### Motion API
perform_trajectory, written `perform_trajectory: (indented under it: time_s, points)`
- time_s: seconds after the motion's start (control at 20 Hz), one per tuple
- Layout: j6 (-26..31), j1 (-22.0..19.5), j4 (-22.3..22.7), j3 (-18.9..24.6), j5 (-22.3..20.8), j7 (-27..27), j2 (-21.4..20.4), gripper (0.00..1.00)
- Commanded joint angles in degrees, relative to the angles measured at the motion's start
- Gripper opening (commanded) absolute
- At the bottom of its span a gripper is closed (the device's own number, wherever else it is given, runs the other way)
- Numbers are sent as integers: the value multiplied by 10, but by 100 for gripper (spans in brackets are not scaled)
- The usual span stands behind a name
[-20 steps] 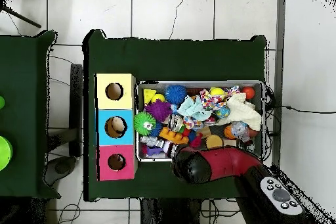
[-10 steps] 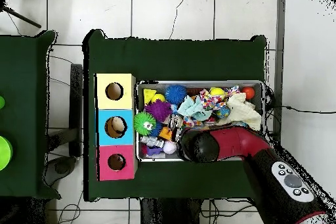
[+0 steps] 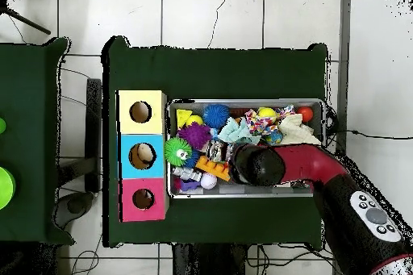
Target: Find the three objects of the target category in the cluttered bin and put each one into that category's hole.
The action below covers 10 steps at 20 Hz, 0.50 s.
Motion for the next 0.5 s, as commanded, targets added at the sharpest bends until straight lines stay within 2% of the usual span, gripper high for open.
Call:
perform_trajectory:
  time_s: [0.05,0.3,0.5]
  points:
    - [83,-34,-80,34,-44,-218,44,100]
    - [109,-50,-97,29,-41,-243,41,100]
    - [143,-51,-103,24,-40,-262,9,100]
